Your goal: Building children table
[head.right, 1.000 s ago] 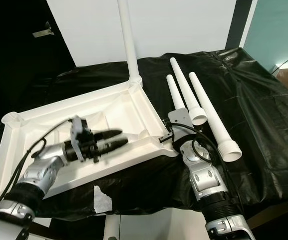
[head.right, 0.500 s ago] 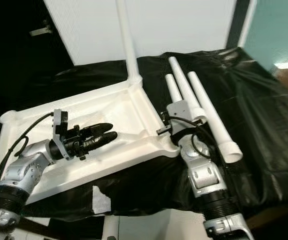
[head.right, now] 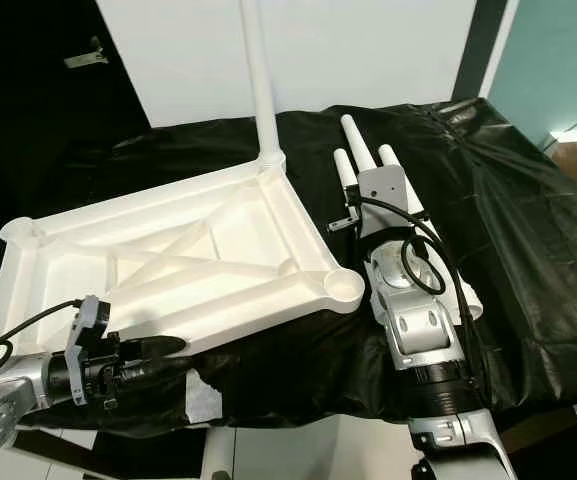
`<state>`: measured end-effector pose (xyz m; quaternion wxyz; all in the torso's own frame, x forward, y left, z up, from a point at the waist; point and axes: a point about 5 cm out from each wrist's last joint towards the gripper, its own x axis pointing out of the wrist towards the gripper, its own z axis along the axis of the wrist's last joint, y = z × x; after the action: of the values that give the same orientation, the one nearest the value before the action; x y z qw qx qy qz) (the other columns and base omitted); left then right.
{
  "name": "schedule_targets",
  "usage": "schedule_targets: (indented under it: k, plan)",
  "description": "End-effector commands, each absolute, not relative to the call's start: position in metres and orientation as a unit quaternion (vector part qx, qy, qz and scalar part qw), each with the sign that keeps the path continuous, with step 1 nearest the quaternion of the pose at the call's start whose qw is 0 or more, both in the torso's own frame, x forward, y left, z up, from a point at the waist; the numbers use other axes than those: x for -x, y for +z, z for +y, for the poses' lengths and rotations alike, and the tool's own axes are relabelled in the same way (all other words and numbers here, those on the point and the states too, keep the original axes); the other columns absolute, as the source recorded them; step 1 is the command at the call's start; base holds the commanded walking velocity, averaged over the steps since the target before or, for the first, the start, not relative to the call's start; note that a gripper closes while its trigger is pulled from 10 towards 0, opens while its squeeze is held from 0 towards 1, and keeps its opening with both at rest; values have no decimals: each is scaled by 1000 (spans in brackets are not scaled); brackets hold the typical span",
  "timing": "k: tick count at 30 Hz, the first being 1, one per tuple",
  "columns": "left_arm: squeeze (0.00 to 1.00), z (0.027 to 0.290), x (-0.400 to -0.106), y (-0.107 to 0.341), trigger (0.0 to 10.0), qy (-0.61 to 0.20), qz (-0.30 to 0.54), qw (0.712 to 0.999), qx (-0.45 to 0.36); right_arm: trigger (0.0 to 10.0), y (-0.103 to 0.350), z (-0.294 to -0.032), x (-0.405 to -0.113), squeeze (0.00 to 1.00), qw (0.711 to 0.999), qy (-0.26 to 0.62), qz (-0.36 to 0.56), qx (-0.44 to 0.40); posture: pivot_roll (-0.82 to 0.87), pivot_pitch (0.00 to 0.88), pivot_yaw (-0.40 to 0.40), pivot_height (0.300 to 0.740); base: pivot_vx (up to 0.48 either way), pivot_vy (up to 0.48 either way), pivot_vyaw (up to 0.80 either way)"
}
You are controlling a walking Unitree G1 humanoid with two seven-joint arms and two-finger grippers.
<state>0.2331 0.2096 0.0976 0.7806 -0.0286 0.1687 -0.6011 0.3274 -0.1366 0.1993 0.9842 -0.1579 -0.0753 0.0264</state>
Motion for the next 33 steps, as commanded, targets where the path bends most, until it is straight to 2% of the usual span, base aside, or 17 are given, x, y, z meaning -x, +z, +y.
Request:
schedule_targets:
  k: [1,4,5,8,13,15,18,23,29,32,33]
  plan:
    - [0,208,-228,91,10000,-635,189,749,16,10000,199,-134,-329,0,985,30,-70,152,-57,0,50,740,0,0,0]
    - [0,209,-223,86,10000,-637,222,738,16,10000,200,-131,-329,0,986,31,-70,150,-64,0,53,740,0,0,0]
    - [0,217,-212,83,10000,-644,265,717,13,10000,201,-132,-329,0,986,28,-70,149,-69,0,58,740,0,0,0]
    - [0,226,-208,73,10000,-630,306,714,-6,10000,200,-135,-329,0,987,24,-67,146,-73,0,62,740,0,0,0]
    - [0,232,-210,63,10000,-602,337,724,-26,10000,191,-132,-329,0,989,51,-39,136,-73,0,62,740,0,0,0]
    - [0,232,-212,60,10000,-595,340,727,-28,10000,176,-123,-328,0,985,105,-7,140,-81,0,62,740,0,0,0]
    - [0,230,-217,56,10000,-579,343,739,-36,10000,150,-108,-323,0,975,188,54,102,-78,0,58,740,0,0,0]
    - [0,228,-223,55,10000,-561,335,755,-45,10000,131,-107,-319,0,970,211,108,57,-71,0,54,740,0,0,0]
    - [0,227,-231,56,10000,-552,322,768,-50,10000,98,-107,-308,0,948,248,199,24,-70,0,55,740,0,0,0]
    - [0,226,-236,56,10000,-548,316,772,-58,10000,85,-115,-304,0,943,223,249,0,-71,0,55,740,0,0,0]
    - [0,225,-241,56,10000,-540,310,779,-67,10000,80,-123,-303,0,944,187,271,-30,-71,0,55,740,0,0,0]
